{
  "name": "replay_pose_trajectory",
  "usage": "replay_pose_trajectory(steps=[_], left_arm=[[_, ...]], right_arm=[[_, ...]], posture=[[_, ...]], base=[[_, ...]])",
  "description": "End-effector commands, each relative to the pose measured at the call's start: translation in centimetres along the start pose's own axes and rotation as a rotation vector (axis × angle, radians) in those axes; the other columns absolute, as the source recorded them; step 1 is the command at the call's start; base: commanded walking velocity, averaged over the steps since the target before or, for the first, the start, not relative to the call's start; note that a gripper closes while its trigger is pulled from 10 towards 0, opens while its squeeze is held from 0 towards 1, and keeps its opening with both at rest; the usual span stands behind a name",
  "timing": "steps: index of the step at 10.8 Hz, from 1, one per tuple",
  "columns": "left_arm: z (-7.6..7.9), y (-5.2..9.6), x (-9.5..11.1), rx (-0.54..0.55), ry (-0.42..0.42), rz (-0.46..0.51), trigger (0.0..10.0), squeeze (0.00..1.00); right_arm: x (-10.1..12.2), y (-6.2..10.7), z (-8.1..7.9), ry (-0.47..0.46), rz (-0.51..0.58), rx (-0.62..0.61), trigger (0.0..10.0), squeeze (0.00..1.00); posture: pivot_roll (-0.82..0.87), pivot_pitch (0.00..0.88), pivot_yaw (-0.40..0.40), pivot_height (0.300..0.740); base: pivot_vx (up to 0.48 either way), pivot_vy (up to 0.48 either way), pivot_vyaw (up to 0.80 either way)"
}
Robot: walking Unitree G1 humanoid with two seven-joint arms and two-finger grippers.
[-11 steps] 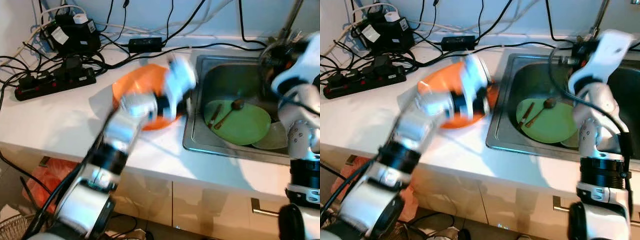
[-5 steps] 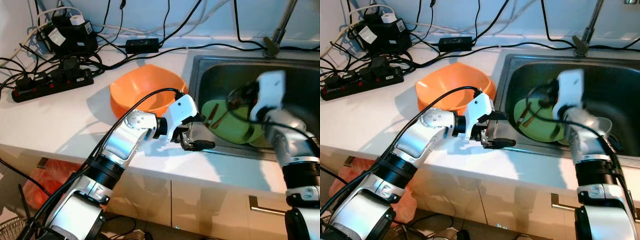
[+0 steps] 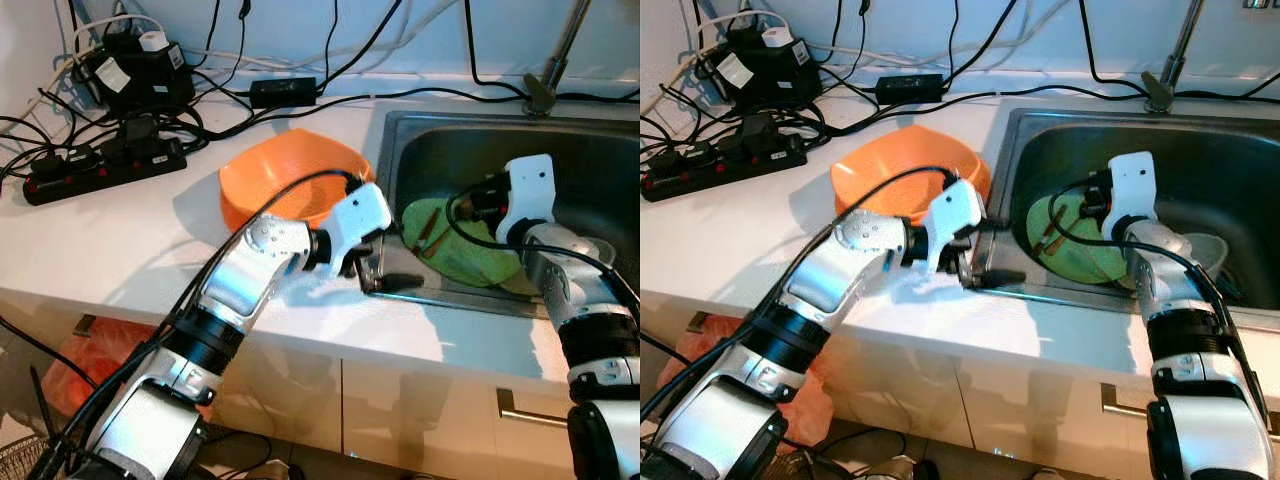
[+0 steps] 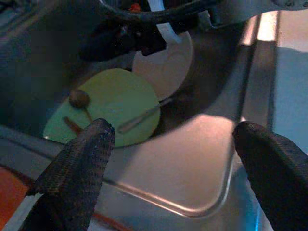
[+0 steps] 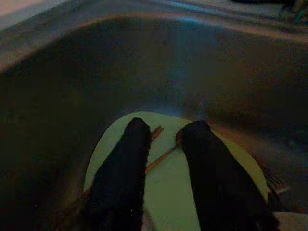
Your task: Kitchen organization
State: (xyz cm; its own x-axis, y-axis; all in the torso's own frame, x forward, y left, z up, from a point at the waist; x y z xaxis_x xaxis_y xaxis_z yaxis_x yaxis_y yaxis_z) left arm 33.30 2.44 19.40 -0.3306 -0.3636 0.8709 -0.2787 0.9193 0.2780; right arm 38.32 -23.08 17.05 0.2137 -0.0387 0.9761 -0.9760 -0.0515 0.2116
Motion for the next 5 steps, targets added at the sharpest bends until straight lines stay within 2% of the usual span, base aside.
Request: replay_pose_trajectory(steps=[1,3,5], left_arm=[[-1.0,0.4,0.5,0.039,-0.026,-0.006,10.0,0.58],[-2.2,1.0,1.2,0.118,-0.052,-0.007,10.0,0.59],[-4.6,2.1,2.3,0.284,-0.103,-0.005,10.0,0.58]], right_arm=[[1.1,0.0,0.1,0.001,0.039,-0.001,10.0,1.0],[2.7,0.2,-0.5,0.004,0.105,0.013,10.0,1.0],[5.2,0.8,-1.1,-0.044,0.239,0.026,10.0,1.0]], posture=[[0.0,0.062,0.087,0.74],[0.0,0.063,0.086,0.74],[0.0,0.064,0.085,0.74]], base=[[0.0,0.0,0.0],[0.0,0.0,0.0],[0.0,0.0,0.0]])
Point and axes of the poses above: a point about 5 cm out from each wrist's last joint towards the gripper, its own y axis pointing back from the gripper into the wrist, its own x axis along the axis of the wrist's last joint, z = x × y, the point moved 1 cm from there along -y, pointing out of the wrist towards the gripper, and after that the axes turned 11 degrees about -y, right-handed, at the moved point
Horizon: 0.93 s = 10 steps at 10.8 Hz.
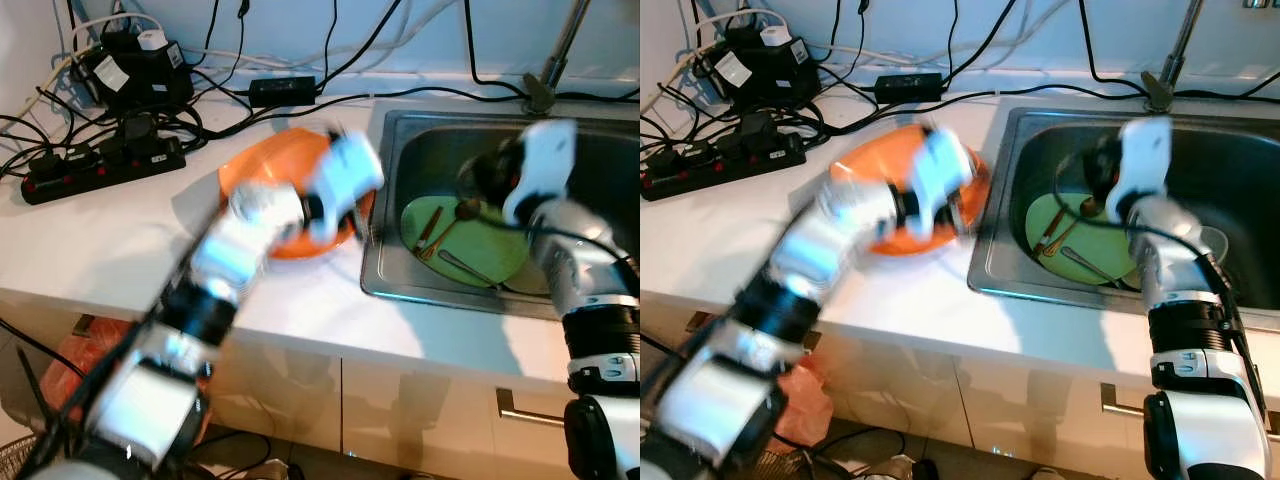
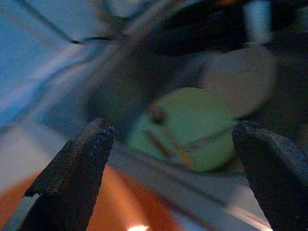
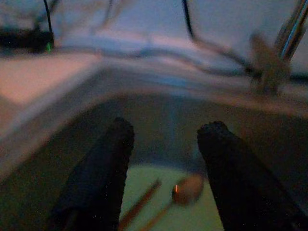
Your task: Kitchen organization
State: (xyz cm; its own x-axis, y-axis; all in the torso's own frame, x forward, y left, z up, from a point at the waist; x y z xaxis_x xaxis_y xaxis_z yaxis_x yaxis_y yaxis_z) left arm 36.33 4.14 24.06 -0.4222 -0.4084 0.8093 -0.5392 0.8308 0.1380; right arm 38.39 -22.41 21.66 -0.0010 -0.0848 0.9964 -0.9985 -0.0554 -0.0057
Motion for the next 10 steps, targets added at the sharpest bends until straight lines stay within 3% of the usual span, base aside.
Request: replay_pose_trajectory(steps=[1,2,3,4,5,6,8,10], left_arm=[[-1.7,0.7,-0.4,0.102,-0.035,-0.041,10.0,0.6],[-2.9,1.3,-0.8,0.164,-0.022,-0.08,10.0,0.59],[-3.4,2.0,-1.6,0.158,-0.059,-0.151,10.0,0.58],[-3.3,2.4,-2.6,0.124,-0.059,-0.223,10.0,0.44],[-2.8,2.7,-3.7,0.065,-0.041,-0.273,10.0,0.09],[-2.8,2.9,-4.2,0.047,-0.055,-0.297,10.0,0.0],[-3.1,3.0,-3.5,0.047,-0.065,-0.277,10.0,0.0],[-4.6,3.3,-1.8,0.097,-0.081,-0.224,10.0,0.0]], right_arm=[[1.7,0.0,-0.5,-0.033,0.083,0.017,10.0,0.94],[2.1,0.3,-0.8,-0.059,0.097,0.033,10.0,0.0],[2.3,0.5,-1.3,-0.07,0.088,0.062,10.0,0.0],[2.5,0.7,-1.7,-0.074,0.085,0.081,10.0,0.0],[3.0,1.1,-2.5,-0.086,0.074,0.127,10.0,0.0],[3.3,1.5,-3.2,-0.083,0.052,0.178,10.0,0.0],[3.6,2.9,-4.1,-0.075,-0.011,0.311,10.0,0.0],[3.4,3.4,-3.4,-0.079,-0.04,0.291,10.0,0.0]], posture=[[0.0,0.063,0.084,0.74],[0.0,0.063,0.085,0.74],[0.0,0.063,0.085,0.74],[0.0,0.062,0.086,0.74],[0.0,0.06,0.086,0.74],[0.0,0.059,0.087,0.74],[0.0,0.058,0.088,0.74],[0.0,0.055,0.086,0.74]], base=[[0.0,0.0,0.0],[0.0,0.0,0.0],[0.0,0.0,0.0],[0.0,0.0,0.0],[0.0,0.0,0.0],[0.0,0.0,0.0],[0.0,0.0,0.0],[0.0,0.0,0.0]])
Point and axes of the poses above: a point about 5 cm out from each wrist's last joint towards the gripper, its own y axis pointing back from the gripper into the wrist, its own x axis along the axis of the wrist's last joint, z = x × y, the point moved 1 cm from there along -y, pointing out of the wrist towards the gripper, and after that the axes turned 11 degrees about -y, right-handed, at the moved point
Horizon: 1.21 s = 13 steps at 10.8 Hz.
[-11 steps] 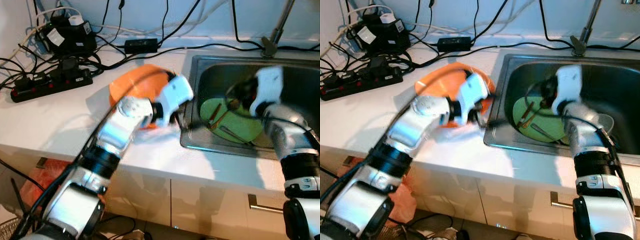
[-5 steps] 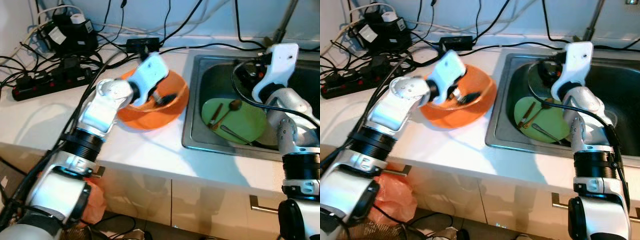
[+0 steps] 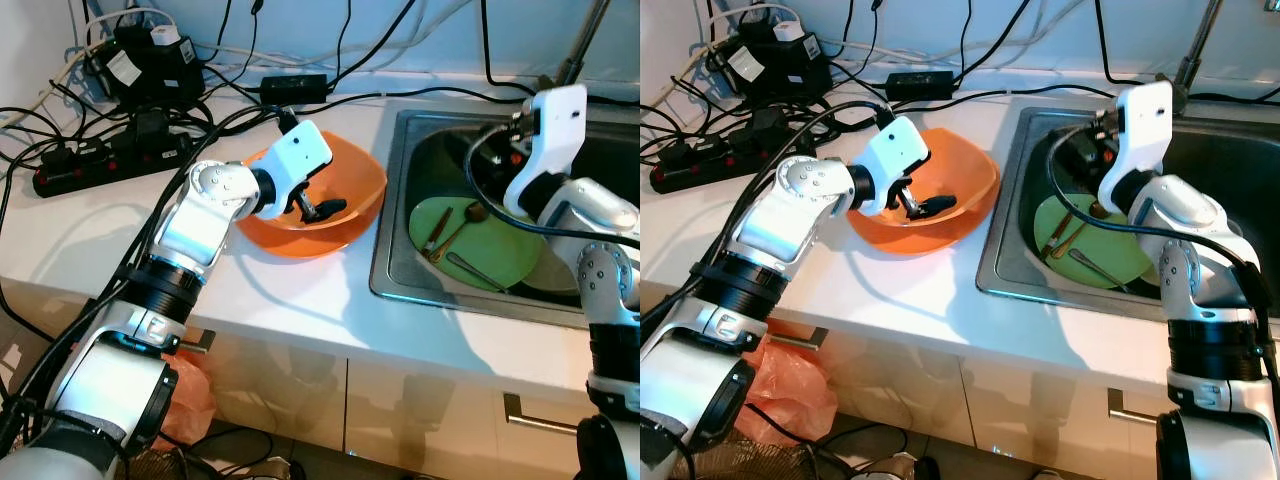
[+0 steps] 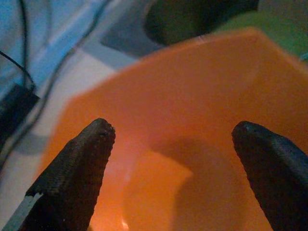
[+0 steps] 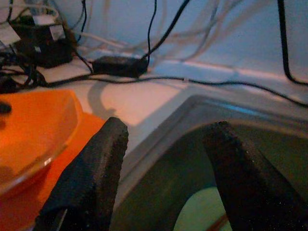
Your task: Kitchen organization
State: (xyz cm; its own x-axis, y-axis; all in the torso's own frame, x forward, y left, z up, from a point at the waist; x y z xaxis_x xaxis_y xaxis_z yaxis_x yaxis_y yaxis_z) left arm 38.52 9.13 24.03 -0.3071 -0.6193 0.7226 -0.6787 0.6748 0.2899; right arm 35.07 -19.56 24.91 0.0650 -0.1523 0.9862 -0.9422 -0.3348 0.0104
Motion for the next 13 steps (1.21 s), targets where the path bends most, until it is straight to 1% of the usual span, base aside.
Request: replay_pose_trajectory(steps=[1,2,3,4,7,8,9,11,13], left_arm=[[-1.9,0.9,1.5,0.055,-0.026,0.045,10.0,0.0],[-2.4,1.7,2.7,0.039,0.005,0.128,10.0,0.0],[-2.0,2.3,3.5,-0.013,-0.014,0.194,10.0,0.0],[-1.6,2.7,3.5,-0.043,-0.015,0.206,10.0,0.0],[0.9,3.2,2.8,-0.183,-0.035,0.209,10.0,0.0],[2.1,3.6,2.6,-0.25,-0.03,0.216,10.0,0.0],[2.9,3.9,2.2,-0.298,-0.046,0.209,10.0,0.0],[3.3,4.3,2.0,-0.318,-0.044,0.204,10.0,0.0],[3.5,4.4,1.2,-0.326,-0.055,0.16,10.0,0.0]], right_arm=[[0.3,0.3,-0.3,-0.004,0.004,0.009,10.0,0.0],[0.2,0.3,-0.6,-0.009,-0.007,0.022,10.0,0.0],[0.1,0.3,-0.7,-0.011,-0.011,0.023,10.0,0.0],[0.0,0.2,-0.7,-0.012,-0.016,0.021,10.0,0.0],[-0.3,0.3,-1.1,-0.013,-0.052,0.059,10.0,0.0],[-0.6,0.7,-1.5,0.001,-0.105,0.124,10.0,0.0],[-0.8,1.3,-1.5,0.022,-0.142,0.161,10.0,0.0],[-1.0,2.8,-1.8,0.056,-0.222,0.282,10.0,0.0],[-0.7,3.2,-1.8,0.076,-0.234,0.317,10.0,0.0]], posture=[[0.0,0.055,0.086,0.74],[0.0,0.056,0.085,0.74],[0.0,0.057,0.084,0.74],[0.01,0.056,0.083,0.74],[0.01,0.054,0.078,0.74],[0.01,0.055,0.075,0.74],[0.01,0.056,0.073,0.74],[0.0,0.056,0.072,0.74],[0.01,0.054,0.074,0.74]], base=[[0.0,0.0,0.0],[0.0,0.0,0.0],[0.0,0.0,0.0],[0.0,0.0,0.0],[0.0,0.0,0.0],[0.0,0.0,0.0],[0.0,0.0,0.0],[0.0,0.0,0.0],[0.0,0.0,0.0]])
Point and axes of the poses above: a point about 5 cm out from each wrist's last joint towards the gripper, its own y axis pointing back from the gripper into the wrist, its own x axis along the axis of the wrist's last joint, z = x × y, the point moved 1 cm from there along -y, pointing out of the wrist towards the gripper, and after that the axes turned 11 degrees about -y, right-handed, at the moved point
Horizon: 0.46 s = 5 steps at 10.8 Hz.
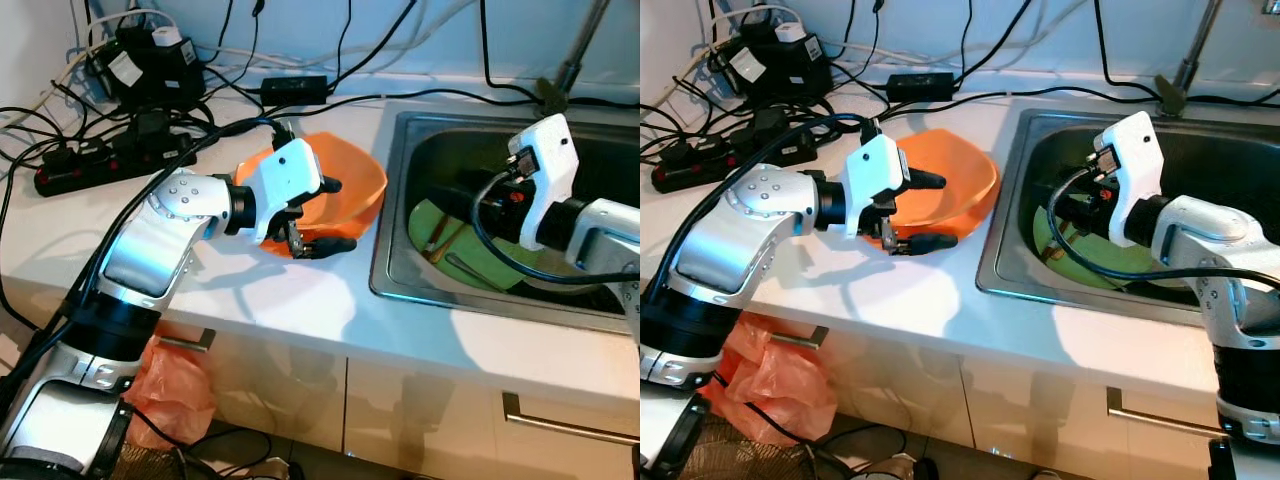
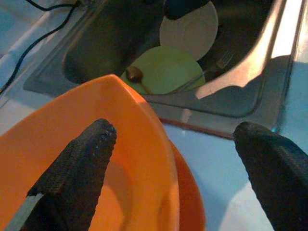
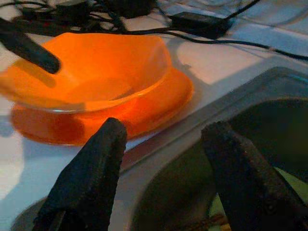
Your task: Kitchen organization
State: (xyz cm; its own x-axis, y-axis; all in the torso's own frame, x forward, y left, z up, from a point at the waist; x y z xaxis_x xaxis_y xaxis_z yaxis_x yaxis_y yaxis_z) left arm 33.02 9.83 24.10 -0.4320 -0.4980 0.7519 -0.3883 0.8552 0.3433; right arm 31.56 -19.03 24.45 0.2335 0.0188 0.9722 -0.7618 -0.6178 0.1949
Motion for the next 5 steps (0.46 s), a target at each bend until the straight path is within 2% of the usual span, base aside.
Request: replay_pose_trajectory(steps=[1,2,3,4,5], left_arm=[[0.2,0.3,-0.9,-0.025,0.0,-0.037,7.8,0.0],[0.2,0.3,-1.5,-0.017,-0.005,-0.064,6.0,0.0],[0.0,0.4,-2.4,0.002,0.003,-0.087,5.6,0.0],[-0.3,0.3,-2.7,0.032,0.023,-0.078,5.8,0.0],[-0.6,0.3,-3.0,0.053,0.032,-0.077,3.8,0.0]], right_arm=[[0.3,0.3,-0.9,0.027,-0.008,0.056,10.0,0.0],[0.3,0.5,-1.2,0.036,-0.015,0.081,10.0,0.0],[0.1,0.8,-1.5,0.046,-0.029,0.111,10.0,0.0],[-0.1,0.8,-1.6,0.049,-0.034,0.11,10.0,0.0],[-0.2,0.7,-1.6,0.048,-0.037,0.109,10.0,0.0]], posture=[[0.01,0.055,0.075,0.74],[0.01,0.055,0.076,0.74],[0.0,0.056,0.076,0.74],[0.0,0.057,0.076,0.74],[0.0,0.057,0.075,0.74]], base=[[0.0,0.0,0.0],[0.0,0.0,0.0],[0.0,0.0,0.0],[0.0,0.0,0.0],[0.0,0.0,0.0]])
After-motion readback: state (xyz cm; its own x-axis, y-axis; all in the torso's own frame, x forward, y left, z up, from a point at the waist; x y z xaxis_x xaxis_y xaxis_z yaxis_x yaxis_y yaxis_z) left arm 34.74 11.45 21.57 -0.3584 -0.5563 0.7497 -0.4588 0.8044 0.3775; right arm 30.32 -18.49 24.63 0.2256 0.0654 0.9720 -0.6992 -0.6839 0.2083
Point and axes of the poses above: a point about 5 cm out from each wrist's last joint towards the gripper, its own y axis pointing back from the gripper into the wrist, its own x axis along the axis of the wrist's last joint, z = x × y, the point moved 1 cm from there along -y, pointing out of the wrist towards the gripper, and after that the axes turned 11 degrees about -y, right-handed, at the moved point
